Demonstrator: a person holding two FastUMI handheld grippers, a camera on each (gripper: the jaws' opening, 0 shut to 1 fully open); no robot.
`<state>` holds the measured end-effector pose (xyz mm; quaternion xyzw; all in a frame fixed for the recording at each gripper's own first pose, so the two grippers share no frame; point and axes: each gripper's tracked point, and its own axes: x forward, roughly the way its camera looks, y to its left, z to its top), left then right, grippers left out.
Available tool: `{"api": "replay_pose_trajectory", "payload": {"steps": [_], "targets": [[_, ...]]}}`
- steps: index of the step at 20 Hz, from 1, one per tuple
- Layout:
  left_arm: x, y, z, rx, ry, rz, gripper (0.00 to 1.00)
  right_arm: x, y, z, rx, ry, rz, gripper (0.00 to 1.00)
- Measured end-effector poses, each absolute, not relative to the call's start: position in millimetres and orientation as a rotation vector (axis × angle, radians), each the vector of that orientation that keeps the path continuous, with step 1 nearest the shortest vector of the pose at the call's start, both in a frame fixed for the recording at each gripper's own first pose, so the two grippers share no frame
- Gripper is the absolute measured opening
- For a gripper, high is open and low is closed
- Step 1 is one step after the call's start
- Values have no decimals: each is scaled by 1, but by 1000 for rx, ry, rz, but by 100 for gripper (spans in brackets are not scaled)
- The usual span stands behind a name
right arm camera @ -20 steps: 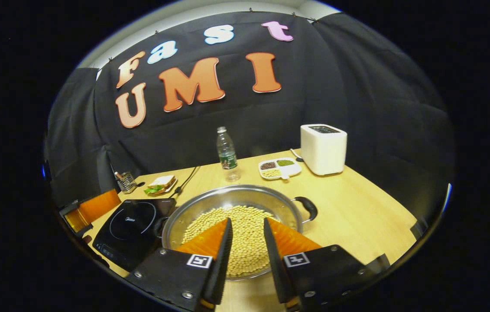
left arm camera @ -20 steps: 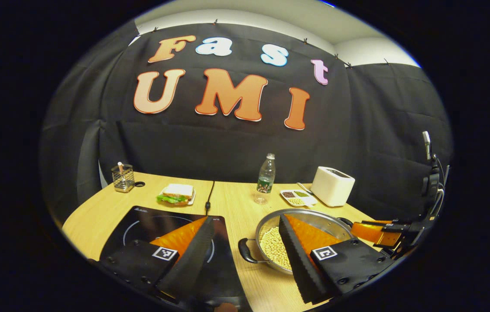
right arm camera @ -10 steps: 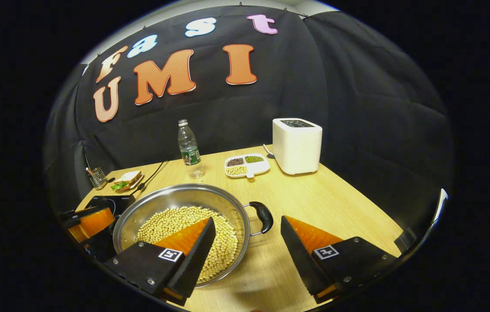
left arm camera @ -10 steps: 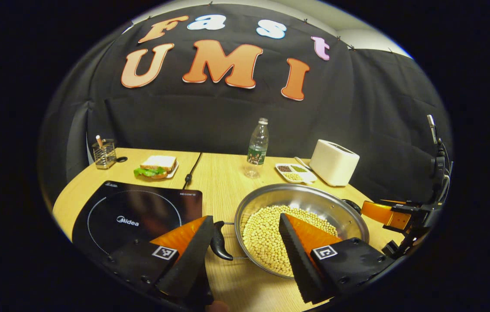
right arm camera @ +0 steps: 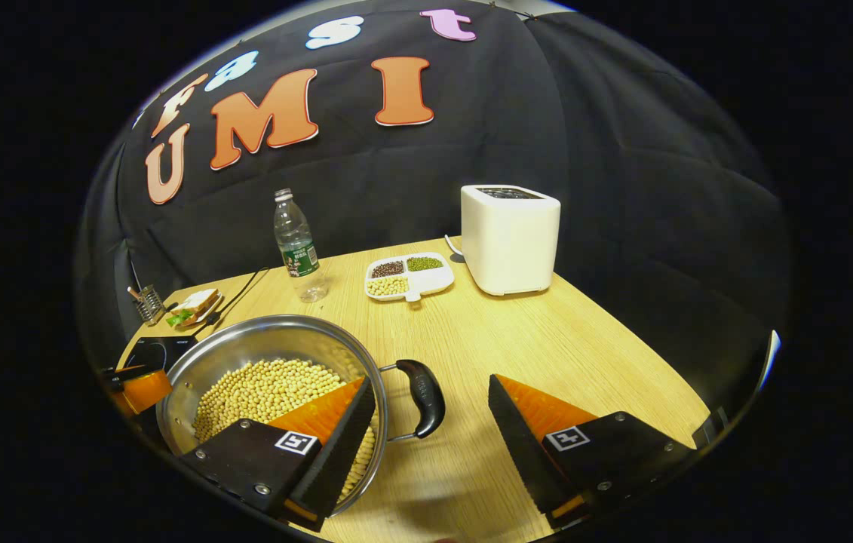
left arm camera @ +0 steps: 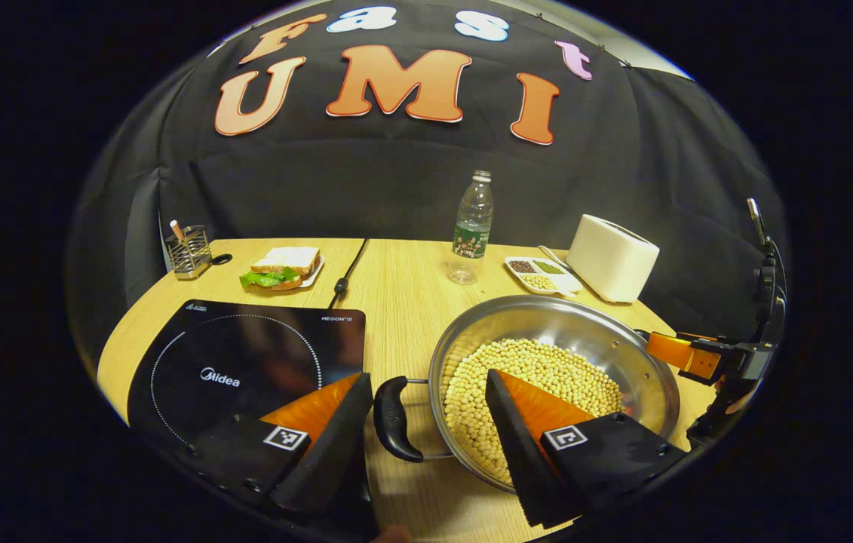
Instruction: First push the handle of the pot to place it horizontally, then grasp the pot with both hands and set it on the induction cooktop.
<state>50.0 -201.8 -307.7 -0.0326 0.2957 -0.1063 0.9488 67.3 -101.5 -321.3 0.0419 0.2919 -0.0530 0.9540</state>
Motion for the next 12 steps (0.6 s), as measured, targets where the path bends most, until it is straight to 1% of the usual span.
{"api": "replay_pose_trajectory", "payload": {"steps": [3, 7, 8, 9, 10, 11, 12], "targets": [[50, -201, -327, -96, 679, -205, 98, 71, -96, -329, 108, 620, -81, 95], [49, -213, -332, -77, 696, -227, 98, 74, -84, -341, 104, 665, -48, 95], [51, -212, -336, -57, 702, -221, 100, 74, -82, -344, 113, 675, -37, 94], [53, -206, -340, -32, 711, -200, 95, 74, -80, -344, 123, 682, -31, 92], [54, -202, -342, -31, 710, -185, 91, 74, -81, -344, 120, 680, -35, 76], [59, -203, -337, -66, 681, -182, 70, 74, -83, -345, 121, 685, -34, 63], [59, -207, -341, -101, 693, -175, 69, 72, -84, -343, 129, 691, -35, 63]]}}
